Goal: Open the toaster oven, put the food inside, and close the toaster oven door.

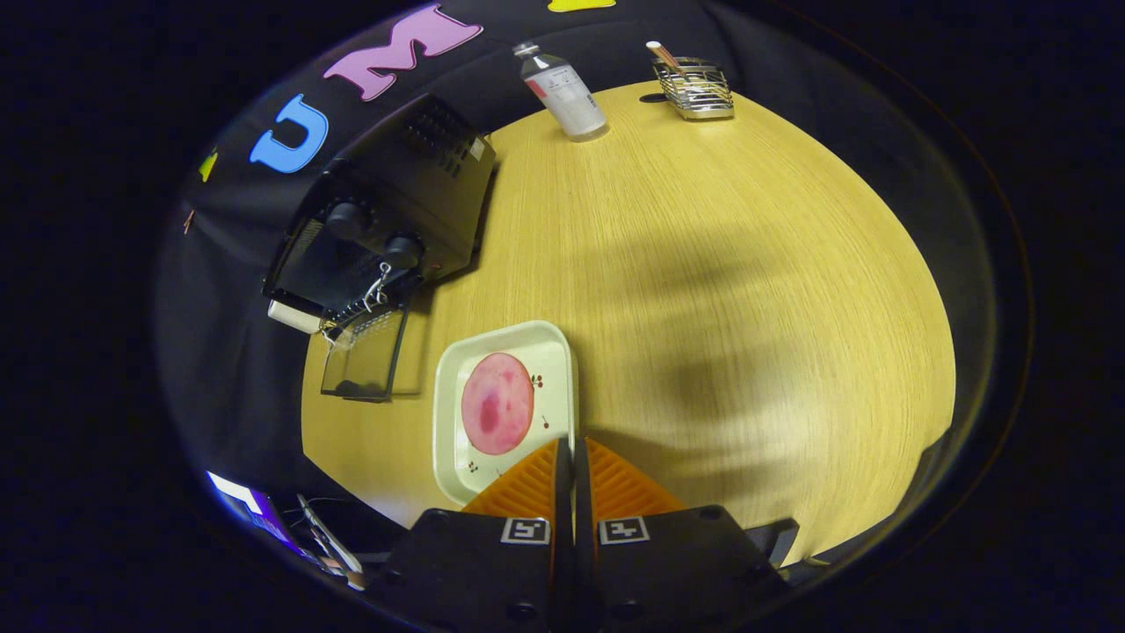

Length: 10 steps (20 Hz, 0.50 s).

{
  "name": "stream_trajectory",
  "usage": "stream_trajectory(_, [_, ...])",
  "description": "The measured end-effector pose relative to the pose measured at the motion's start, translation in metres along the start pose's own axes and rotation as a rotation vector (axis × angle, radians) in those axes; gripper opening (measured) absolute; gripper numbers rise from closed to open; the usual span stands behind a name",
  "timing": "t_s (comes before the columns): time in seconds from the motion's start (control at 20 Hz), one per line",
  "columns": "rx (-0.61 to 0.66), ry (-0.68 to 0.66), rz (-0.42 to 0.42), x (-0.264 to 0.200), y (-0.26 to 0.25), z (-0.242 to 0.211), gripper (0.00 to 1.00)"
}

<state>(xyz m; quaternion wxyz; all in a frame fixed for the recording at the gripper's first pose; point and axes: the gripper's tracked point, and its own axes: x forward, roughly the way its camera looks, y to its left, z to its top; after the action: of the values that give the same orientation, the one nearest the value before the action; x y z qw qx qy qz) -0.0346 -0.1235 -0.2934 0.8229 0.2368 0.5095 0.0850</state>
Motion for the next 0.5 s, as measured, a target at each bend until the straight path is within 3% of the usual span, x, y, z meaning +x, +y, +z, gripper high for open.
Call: stream_trajectory(0.5, [0.251,-0.156,0.029,-0.054,0.058,-0.014,0.06])
